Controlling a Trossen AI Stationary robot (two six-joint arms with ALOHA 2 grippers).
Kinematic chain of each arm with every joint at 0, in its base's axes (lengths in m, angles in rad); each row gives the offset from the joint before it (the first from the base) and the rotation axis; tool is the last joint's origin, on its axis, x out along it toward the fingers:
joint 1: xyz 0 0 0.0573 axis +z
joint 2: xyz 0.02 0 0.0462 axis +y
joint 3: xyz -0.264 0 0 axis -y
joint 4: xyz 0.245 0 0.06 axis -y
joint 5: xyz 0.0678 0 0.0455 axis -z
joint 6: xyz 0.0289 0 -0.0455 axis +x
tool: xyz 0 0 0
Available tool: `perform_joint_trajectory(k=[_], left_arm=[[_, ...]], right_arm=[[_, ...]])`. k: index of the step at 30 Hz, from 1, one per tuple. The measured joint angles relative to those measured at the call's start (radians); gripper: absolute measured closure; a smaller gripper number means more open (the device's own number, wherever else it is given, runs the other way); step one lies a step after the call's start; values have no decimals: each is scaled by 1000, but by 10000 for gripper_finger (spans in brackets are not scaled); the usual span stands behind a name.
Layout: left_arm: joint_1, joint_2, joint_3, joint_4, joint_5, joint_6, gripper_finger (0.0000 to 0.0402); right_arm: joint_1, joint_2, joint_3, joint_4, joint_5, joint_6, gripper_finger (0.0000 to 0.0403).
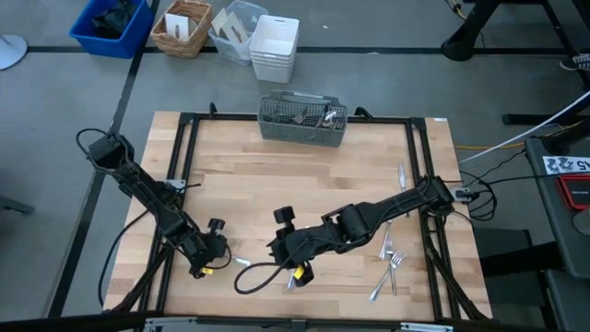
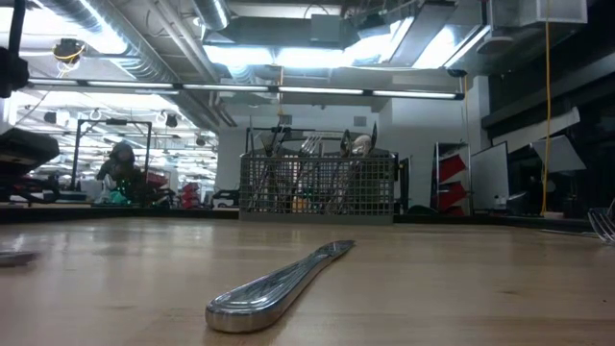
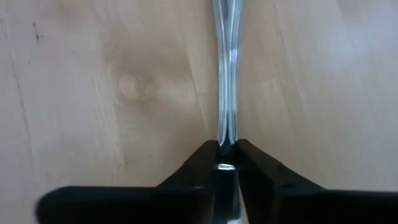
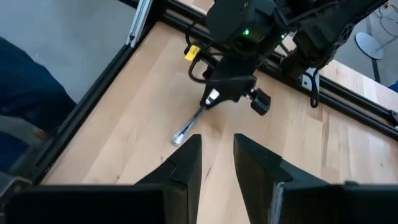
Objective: Sort silverware
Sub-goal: Put the table knife into the gray silverware organizer
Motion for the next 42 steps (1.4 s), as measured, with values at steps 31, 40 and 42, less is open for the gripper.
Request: perform_joint_trajectory(k=[31, 40, 42], left_arm=[[287, -47, -5, 78, -19, -2, 399], [300, -48, -4, 79, 6, 33, 380], [299, -48, -4, 78, 13, 27, 366]], right_arm=[[-209, -22, -79, -484, 109, 99, 308], [-210, -21, -234, -395, 58, 100, 308], [-210, -21, -260, -367, 48, 101, 308]])
